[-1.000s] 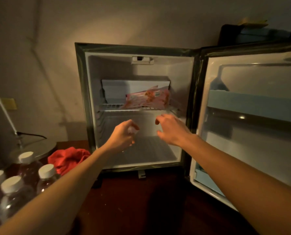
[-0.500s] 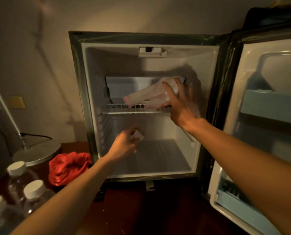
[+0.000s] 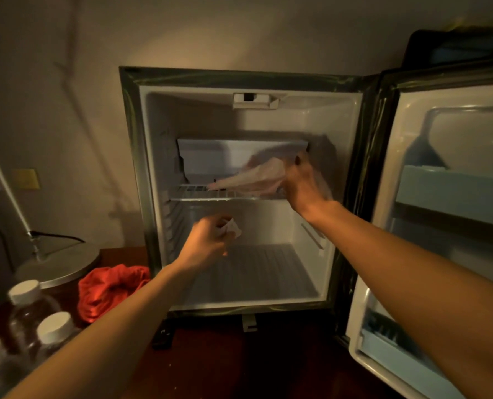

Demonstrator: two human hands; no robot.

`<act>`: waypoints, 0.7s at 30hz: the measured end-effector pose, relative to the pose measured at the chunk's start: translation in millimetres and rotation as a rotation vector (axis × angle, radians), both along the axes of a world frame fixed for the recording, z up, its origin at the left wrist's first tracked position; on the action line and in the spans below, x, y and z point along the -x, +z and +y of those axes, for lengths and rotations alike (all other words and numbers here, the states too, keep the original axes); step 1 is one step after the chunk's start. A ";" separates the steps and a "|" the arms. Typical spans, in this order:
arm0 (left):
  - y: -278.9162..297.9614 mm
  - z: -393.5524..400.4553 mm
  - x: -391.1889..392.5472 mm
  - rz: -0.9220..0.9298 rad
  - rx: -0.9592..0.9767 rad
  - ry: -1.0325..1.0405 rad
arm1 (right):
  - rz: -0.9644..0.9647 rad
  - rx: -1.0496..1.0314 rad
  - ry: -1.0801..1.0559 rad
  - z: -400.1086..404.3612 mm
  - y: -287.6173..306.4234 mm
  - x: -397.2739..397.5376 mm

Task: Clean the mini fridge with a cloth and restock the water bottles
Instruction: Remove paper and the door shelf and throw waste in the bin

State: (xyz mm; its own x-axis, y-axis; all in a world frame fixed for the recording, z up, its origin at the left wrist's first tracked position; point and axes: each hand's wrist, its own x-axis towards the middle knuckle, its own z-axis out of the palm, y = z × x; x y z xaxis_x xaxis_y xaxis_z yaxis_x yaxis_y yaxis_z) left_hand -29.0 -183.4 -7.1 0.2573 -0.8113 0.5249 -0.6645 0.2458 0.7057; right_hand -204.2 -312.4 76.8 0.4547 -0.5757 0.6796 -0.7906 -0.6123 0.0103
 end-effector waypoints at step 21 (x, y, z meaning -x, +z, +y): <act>26.6 25.2 23.3 0.024 0.102 -0.022 | 0.002 -0.031 0.223 77.9 15.7 39.6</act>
